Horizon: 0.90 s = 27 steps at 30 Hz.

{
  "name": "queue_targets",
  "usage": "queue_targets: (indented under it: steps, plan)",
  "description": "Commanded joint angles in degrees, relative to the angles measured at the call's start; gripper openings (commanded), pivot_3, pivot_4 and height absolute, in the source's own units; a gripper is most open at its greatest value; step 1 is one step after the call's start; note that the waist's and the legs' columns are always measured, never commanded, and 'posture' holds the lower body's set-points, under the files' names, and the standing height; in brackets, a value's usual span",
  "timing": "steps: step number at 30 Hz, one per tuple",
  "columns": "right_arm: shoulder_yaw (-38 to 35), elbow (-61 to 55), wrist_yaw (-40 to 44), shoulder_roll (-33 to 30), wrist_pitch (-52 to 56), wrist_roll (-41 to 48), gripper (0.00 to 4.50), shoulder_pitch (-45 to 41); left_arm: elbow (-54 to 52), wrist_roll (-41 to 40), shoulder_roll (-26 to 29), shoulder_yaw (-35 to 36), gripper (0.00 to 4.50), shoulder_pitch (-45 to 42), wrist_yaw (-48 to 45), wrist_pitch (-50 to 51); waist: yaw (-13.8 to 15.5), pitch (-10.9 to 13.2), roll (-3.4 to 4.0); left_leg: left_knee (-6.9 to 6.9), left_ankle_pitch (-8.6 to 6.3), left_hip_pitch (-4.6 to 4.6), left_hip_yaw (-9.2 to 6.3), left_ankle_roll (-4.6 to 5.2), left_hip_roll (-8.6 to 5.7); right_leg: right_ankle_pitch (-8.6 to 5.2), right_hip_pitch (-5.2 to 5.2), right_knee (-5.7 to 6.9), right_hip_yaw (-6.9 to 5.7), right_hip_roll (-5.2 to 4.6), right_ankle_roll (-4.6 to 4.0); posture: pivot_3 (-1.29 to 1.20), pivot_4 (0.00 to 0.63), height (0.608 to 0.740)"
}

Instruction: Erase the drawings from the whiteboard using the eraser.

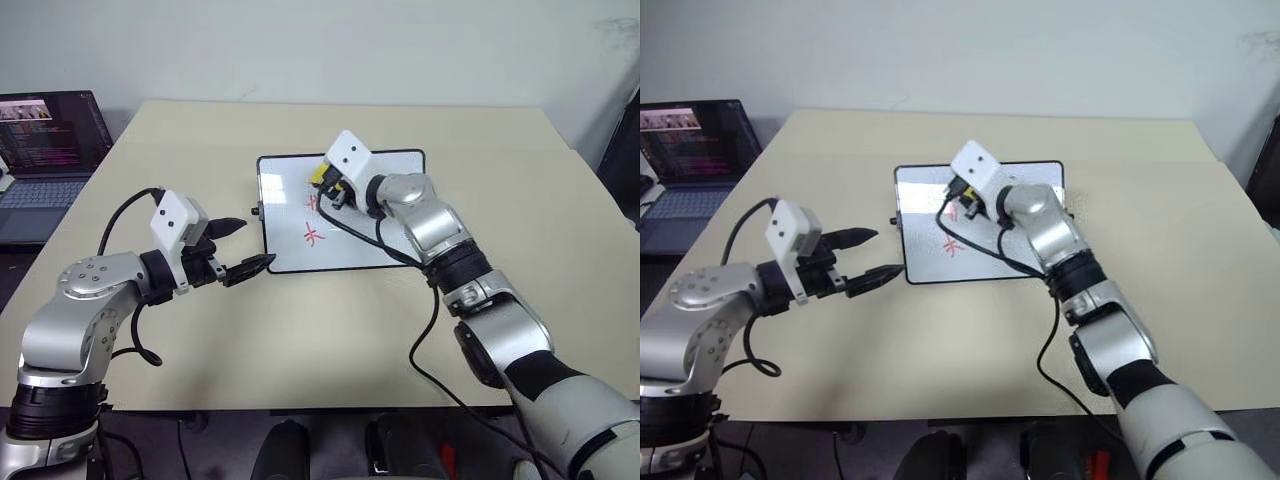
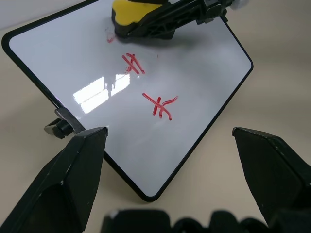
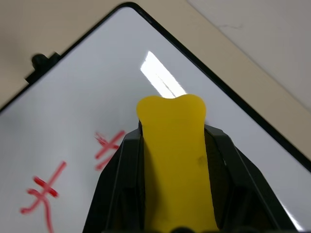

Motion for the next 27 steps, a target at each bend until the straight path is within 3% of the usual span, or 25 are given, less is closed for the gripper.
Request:
queue_targets:
  steps: [1,7,15,27]
  plan:
    - [-1.73,-1.56,-0.84,0.73,0.05,1.20,1.28,-1.67,-2.03,-0.88,0.66,0.78,4.50,-0.25,-0.41,-0.23,0.09,0.00,0.00,-0.01,0.00,-0.01,-0.01,0.00,0.00,0.00,0.00,-0.03,-0.01,0.00,0.00,0.00,0.150,0.740]
    - [-0.66,4.84,0.66,0.92,-0.36,0.93,1.28,-2.83,-1.34,-1.05,2.62,1.86,4.50,-0.36,-1.93,-0.07,0.08,0.01,0.01,-0.01,0.00,-0.03,0.02,0.00,-0.02,0.00,-0.01,-0.05,0.00,-0.03,0.00,0.00,0.150,0.740]
    - [-3.64,7.19,-1.32,-0.41,-1.66,1.82,1.28,-5.51,-1.58,-1.27,2.61,1.78,4.50,-0.44,-1.99,-0.16,0.09,0.01,0.01,0.01,0.00,0.01,0.01,0.00,-0.02,0.00,0.00,0.00,0.00,-0.01,-0.01,0.00,0.150,0.740]
    - [-1.31,6.30,3.33,0.14,-0.36,1.51,1.28,-2.75,-2.63,-1.58,2.13,2.07,4.50,0.88,-1.86,-0.36,0.04,0.00,0.00,0.01,0.00,0.05,0.02,0.00,-0.01,0.00,0.01,0.03,0.01,-0.01,-0.01,0.00,0.150,0.740]
